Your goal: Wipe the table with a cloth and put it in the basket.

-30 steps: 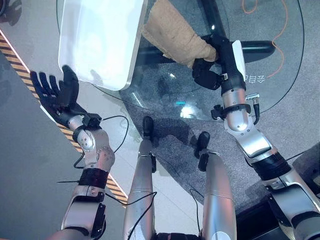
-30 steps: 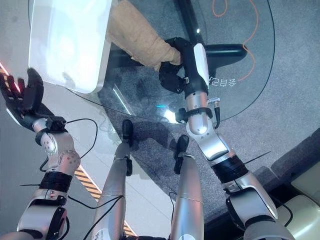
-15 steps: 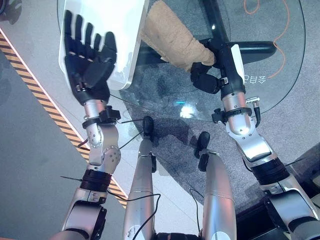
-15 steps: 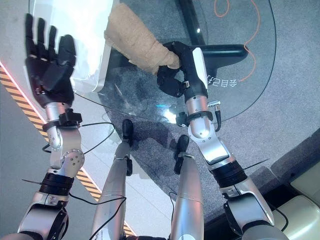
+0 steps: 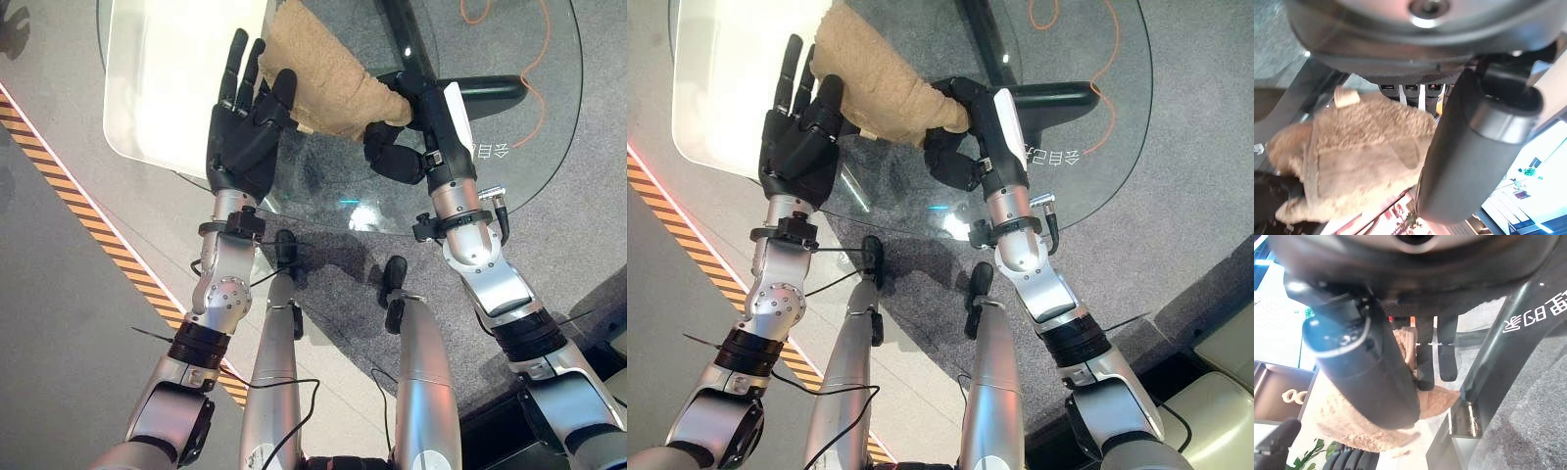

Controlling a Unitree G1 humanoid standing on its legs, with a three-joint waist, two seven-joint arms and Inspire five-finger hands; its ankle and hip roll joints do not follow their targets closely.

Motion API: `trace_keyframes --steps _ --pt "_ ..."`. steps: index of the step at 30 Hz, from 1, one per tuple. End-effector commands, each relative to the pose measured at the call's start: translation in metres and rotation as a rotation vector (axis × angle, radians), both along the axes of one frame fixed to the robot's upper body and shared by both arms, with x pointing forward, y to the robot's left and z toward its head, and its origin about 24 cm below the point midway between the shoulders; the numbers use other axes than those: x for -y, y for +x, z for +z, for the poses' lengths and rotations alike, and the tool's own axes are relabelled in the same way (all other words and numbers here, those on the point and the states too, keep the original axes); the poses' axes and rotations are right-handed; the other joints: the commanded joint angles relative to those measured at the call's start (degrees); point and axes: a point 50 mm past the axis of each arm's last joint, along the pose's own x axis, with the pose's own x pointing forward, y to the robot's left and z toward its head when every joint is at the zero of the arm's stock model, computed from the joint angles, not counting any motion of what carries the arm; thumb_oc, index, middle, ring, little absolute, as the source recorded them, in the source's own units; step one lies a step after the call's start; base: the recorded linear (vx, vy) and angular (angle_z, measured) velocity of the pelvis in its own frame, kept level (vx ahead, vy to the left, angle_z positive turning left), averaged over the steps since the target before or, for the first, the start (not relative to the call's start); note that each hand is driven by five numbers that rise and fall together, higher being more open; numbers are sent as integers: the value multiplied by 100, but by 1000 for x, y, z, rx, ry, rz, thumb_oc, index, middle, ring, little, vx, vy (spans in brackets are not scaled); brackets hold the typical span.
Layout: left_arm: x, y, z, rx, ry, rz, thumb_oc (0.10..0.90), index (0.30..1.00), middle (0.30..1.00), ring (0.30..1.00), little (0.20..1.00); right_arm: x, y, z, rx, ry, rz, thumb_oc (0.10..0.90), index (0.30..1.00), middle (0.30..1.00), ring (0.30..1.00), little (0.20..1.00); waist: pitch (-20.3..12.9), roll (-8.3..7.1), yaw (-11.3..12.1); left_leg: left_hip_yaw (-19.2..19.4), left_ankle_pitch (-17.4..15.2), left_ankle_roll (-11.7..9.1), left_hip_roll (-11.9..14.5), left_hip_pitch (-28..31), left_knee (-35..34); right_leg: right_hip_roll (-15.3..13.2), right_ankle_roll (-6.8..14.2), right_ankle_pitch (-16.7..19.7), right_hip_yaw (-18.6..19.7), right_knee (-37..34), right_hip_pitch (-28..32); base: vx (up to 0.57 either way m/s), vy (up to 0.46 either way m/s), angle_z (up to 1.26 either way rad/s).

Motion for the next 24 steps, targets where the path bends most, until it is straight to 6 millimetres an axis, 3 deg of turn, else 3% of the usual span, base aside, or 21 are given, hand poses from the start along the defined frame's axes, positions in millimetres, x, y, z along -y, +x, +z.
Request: trace_keyframes --steps 1,17,24 --pt "9 -14 51 234 -45 -71 800 900 900 900 900 -35 -56 87 480 86 294 100 300 300 300 200 -142 -201 -28 248 -921 307 -116 169 873 39 348 1158 195 -1399 405 0 0 0" --pt "27 -12 62 251 -143 -239 800 900 900 900 900 -46 -56 91 467 65 339 100 300 300 300 200 -142 -227 -83 254 -939 286 -107 173 866 39 362 1154 224 -1415 392 0 0 0" --pt "37 -15 64 264 -90 -289 800 900 900 900 900 -50 -57 91 464 50 358 100 300 300 300 200 -142 -219 -96 260 -939 288 -109 167 857 44 359 1158 234 -1417 376 0 0 0"
